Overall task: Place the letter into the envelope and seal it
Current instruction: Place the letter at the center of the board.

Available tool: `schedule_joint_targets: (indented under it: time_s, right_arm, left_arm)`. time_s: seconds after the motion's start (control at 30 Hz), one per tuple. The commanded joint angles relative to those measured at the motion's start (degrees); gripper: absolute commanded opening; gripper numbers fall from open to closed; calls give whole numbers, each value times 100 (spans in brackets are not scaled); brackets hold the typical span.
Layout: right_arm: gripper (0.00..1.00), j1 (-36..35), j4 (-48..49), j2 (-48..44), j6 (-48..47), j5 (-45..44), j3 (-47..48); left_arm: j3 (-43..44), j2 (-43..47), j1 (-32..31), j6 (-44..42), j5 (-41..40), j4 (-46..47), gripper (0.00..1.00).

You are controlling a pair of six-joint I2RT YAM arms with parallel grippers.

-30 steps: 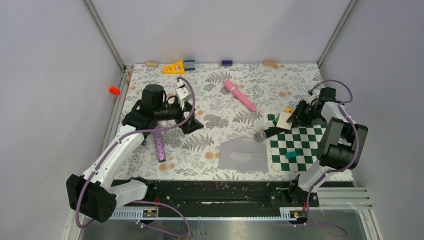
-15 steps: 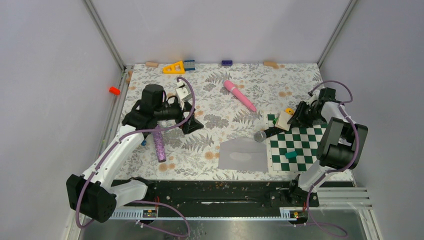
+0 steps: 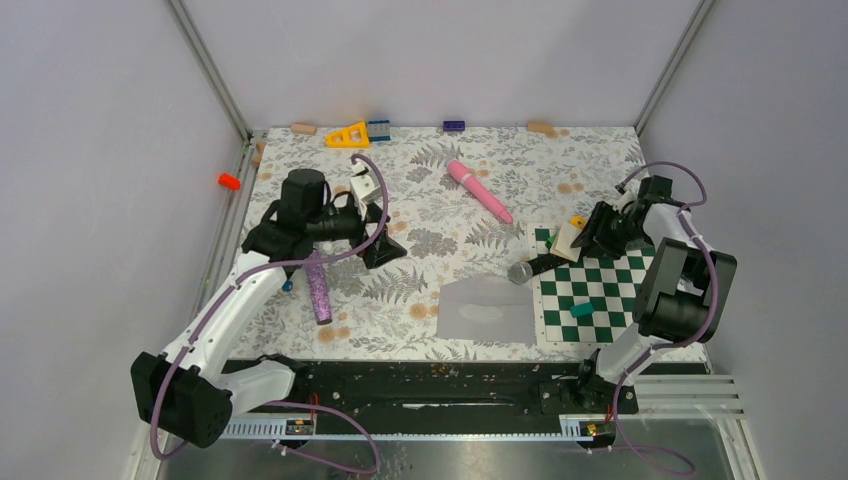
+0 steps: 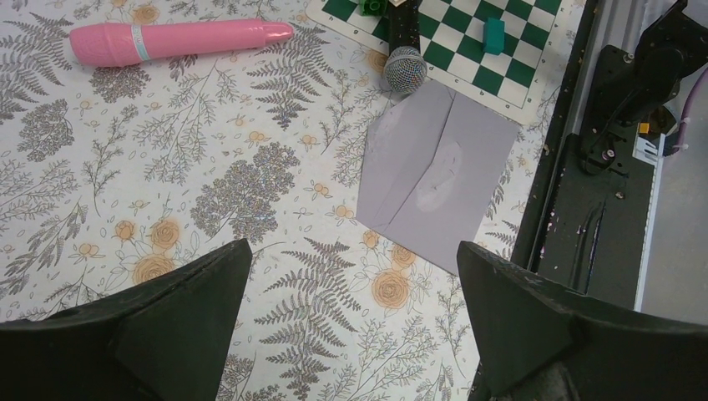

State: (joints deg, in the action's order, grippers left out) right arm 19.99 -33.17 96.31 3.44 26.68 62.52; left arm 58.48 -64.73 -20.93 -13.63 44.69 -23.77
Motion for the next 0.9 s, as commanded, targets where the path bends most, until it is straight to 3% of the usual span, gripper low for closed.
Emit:
schedule_joint_targets:
  time_s: [0.0, 0.43, 0.87]
  right_arm:
    - [58, 34, -264, -298, 7, 216, 181]
    - [65, 40, -462, -946, 91, 263, 23]
    - [65, 121, 169, -56, 64, 727, -329]
  left_arm:
    - [-29, 210, 53, -4, 212, 312, 99]
    - [19, 216, 230, -13, 180, 303, 99]
    - [-32, 307, 238, -8, 257, 280, 99]
